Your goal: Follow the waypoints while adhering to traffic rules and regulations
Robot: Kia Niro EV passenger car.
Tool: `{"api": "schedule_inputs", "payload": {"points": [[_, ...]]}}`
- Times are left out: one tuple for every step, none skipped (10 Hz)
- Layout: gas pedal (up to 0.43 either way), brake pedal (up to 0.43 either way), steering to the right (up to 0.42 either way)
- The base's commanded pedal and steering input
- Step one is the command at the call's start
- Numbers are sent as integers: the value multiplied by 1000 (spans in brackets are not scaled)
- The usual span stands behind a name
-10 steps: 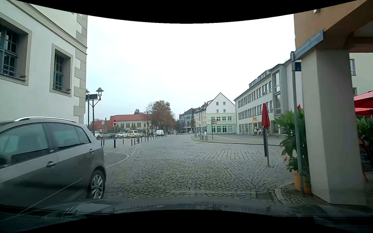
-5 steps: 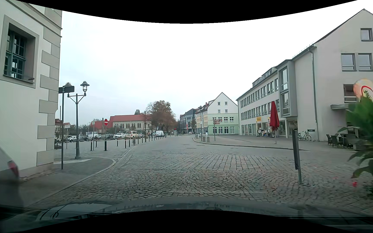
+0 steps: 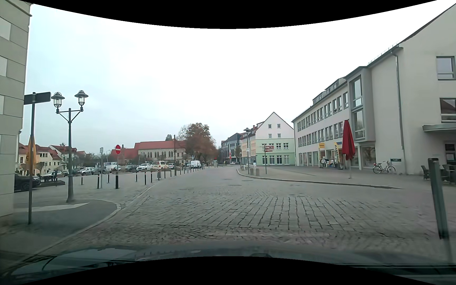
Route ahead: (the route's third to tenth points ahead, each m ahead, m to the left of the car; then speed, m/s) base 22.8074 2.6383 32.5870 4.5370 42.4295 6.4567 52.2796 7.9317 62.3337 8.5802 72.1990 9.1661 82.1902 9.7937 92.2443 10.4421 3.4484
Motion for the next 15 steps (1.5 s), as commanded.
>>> {"api": "schedule_inputs", "payload": {"points": [[0,0,-19],[0,0,-20],[0,0,-21],[130,0,-23],[150,0,-29],[157,0,-39],[189,0,-52],[197,0,-61],[197,0,-67],[197,0,-67],[209,0,-64],[209,0,-61],[228,0,-60],[228,0,-56],[228,0,-51]]}}
